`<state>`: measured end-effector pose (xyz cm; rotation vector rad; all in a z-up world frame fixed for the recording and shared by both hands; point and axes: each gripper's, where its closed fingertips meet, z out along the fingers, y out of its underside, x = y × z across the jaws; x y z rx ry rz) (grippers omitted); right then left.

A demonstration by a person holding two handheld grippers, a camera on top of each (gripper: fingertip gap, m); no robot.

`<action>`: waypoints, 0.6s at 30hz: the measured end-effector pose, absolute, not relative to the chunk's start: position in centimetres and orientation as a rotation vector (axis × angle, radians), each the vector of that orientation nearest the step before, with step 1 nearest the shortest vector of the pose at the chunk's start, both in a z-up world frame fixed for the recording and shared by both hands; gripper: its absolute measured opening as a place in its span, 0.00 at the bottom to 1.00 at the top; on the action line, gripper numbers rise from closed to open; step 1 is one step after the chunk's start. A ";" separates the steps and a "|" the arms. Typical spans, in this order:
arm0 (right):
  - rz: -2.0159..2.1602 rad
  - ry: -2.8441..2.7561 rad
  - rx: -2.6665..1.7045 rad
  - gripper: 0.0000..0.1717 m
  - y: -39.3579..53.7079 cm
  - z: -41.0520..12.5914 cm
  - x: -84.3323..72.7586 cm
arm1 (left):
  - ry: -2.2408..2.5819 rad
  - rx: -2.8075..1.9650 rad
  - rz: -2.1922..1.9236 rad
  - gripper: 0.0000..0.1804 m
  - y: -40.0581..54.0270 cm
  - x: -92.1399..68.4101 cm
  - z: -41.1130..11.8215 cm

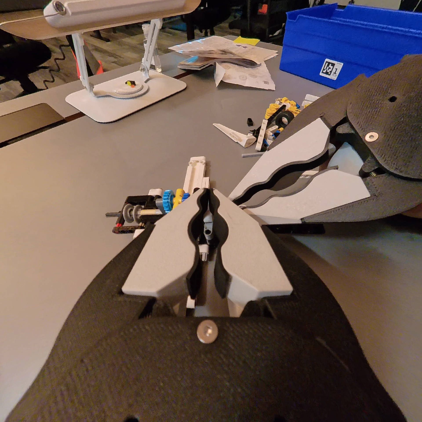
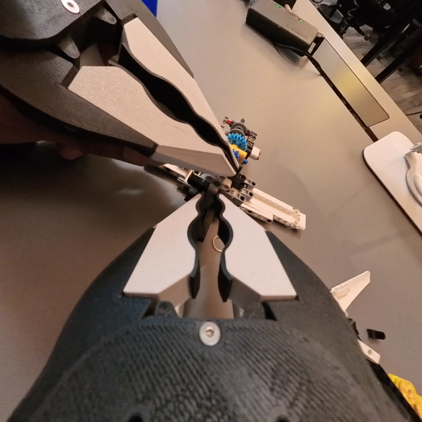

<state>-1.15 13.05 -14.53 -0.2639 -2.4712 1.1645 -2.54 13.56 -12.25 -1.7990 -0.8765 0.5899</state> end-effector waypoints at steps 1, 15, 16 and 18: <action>1.181 -2.477 -0.273 0.03 13.1 -14.5 -1.1 | -0.877 -1.792 0.567 0.00 13.6 -2.5 -12.2; 1.446 -2.584 -0.445 0.03 14.0 -14.5 -1.2 | -0.823 -1.746 0.399 0.00 14.1 0.6 -11.7; 1.427 -2.578 -0.435 0.04 14.1 -14.5 -1.3 | -0.843 -1.778 0.411 0.00 14.1 0.6 -12.2; 1.401 -2.580 -0.426 0.06 14.3 -14.7 -1.4 | -0.890 -1.876 0.437 0.00 14.2 0.4 -13.7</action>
